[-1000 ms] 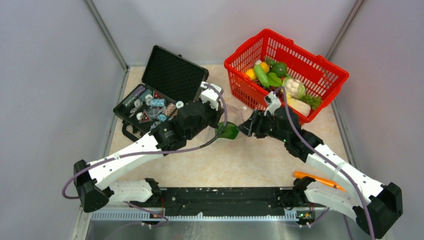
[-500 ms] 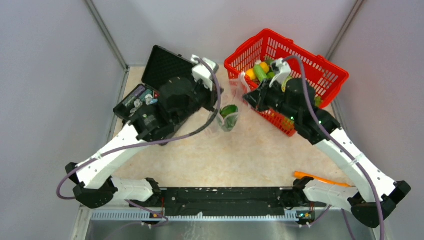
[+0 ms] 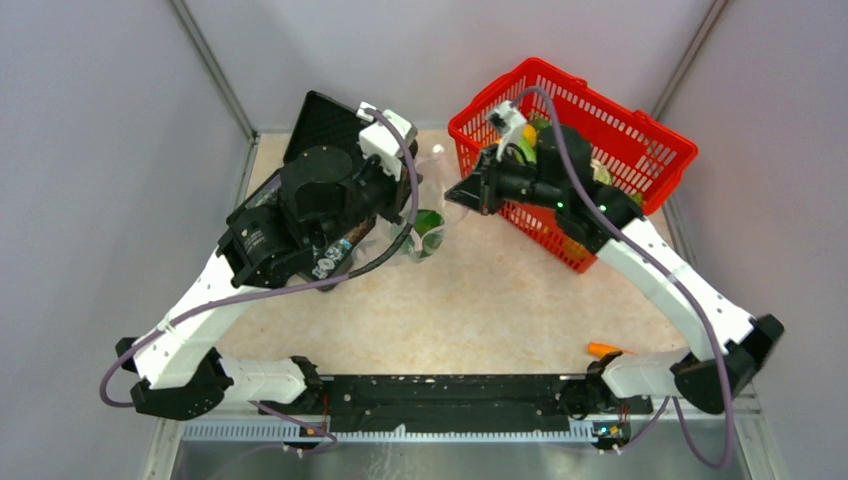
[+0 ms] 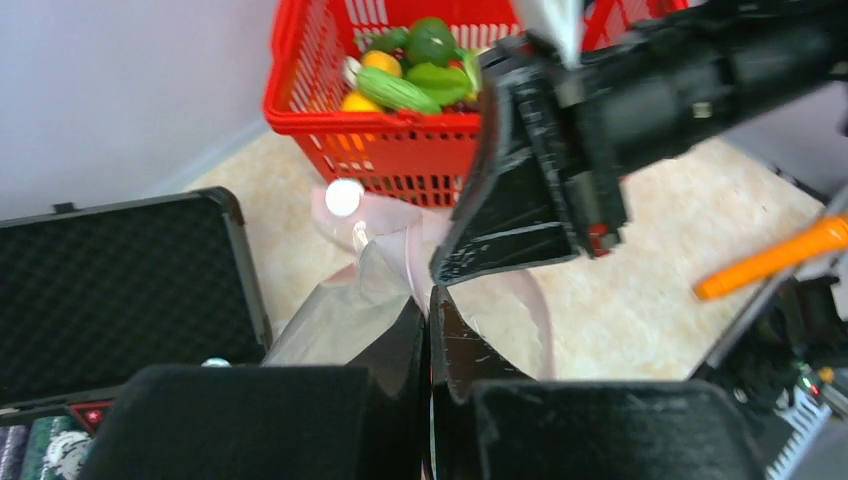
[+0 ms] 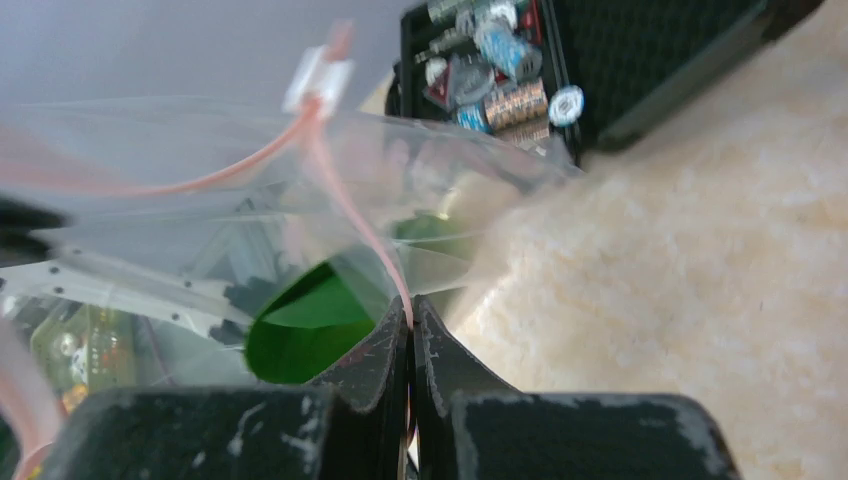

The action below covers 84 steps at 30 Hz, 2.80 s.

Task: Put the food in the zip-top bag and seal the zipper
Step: Adjust the zipper food storage bag at the center of the board.

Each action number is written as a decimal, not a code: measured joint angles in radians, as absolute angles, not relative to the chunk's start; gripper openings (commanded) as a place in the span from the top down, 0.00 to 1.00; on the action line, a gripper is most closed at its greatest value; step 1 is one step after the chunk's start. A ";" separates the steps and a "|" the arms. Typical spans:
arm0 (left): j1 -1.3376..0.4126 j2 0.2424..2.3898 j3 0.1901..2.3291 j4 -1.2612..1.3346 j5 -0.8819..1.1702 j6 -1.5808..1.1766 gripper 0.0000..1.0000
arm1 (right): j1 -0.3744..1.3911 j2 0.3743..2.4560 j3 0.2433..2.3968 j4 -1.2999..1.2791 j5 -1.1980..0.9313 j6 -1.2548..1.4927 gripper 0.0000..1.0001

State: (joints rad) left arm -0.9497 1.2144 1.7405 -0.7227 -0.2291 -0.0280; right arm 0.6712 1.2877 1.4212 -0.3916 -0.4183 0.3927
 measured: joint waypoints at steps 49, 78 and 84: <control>-0.877 1.398 1.465 -0.533 -0.290 -0.182 1.00 | 0.790 0.773 0.616 -0.095 -0.094 0.552 0.25; -0.866 1.557 1.557 -0.383 -0.213 -0.486 1.00 | 1.087 1.155 0.527 0.345 0.696 0.700 1.00; -0.867 1.556 1.549 -0.374 -0.232 -0.460 1.00 | 1.087 1.138 0.532 0.322 0.680 0.692 1.00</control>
State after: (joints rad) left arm -0.8665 1.5562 1.5490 -0.3737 -0.2321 -0.4603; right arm 1.0866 1.1378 0.5320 0.3218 0.6804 0.6918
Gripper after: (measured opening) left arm 0.001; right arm 0.005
